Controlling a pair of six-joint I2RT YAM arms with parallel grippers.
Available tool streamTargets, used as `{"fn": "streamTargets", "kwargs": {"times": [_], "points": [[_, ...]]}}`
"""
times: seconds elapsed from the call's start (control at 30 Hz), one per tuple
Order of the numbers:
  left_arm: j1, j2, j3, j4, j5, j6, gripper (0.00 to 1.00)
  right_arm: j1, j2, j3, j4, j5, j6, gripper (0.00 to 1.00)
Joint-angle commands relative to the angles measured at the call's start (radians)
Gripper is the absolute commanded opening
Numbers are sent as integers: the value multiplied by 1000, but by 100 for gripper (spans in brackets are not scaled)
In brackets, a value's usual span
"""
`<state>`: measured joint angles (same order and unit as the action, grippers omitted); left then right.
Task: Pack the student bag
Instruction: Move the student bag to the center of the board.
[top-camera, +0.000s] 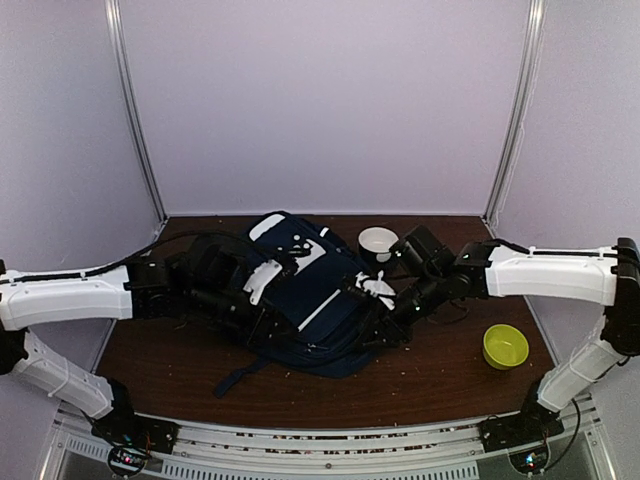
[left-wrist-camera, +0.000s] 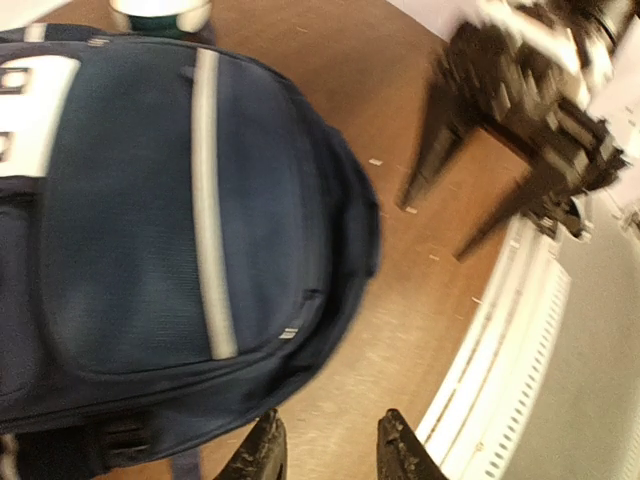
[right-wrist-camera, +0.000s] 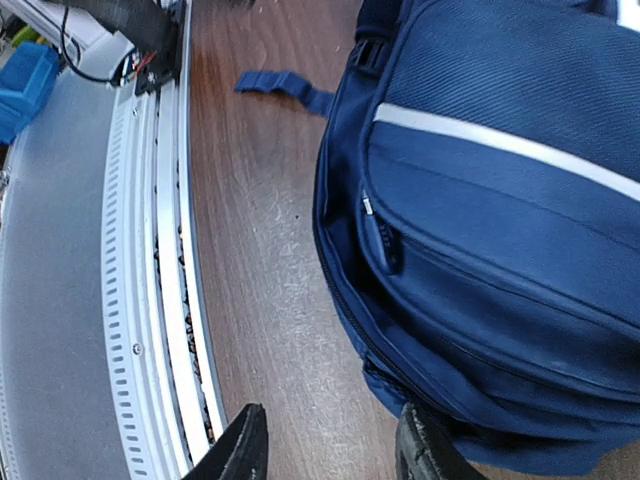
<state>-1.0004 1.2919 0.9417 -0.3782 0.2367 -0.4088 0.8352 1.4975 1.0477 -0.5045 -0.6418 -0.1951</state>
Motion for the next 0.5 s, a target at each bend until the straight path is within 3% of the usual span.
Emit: {"fn": "streamTargets", "kwargs": {"times": [0.0, 0.23, 0.27, 0.37, 0.43, 0.47], "points": [[19, -47, -48, -28, -236, 4, 33, 80, 59, 49, 32, 76, 56, 43], [29, -142, -139, 2, -507, -70, 32, 189, 168, 105, 105, 222, 66, 43], [32, -161, -152, 7, -547, -95, 35, 194, 183, 119, 109, 238, 64, 42], [46, -221, -202, 57, -566, -121, 78, 199, 216, 152, 119, 285, 63, 42], [63, -252, -235, 106, -534, -124, 96, 199, 232, 166, 129, 315, 58, 41], [73, -262, -246, 122, -521, -128, 97, 200, 243, 175, 128, 322, 55, 41]]}}
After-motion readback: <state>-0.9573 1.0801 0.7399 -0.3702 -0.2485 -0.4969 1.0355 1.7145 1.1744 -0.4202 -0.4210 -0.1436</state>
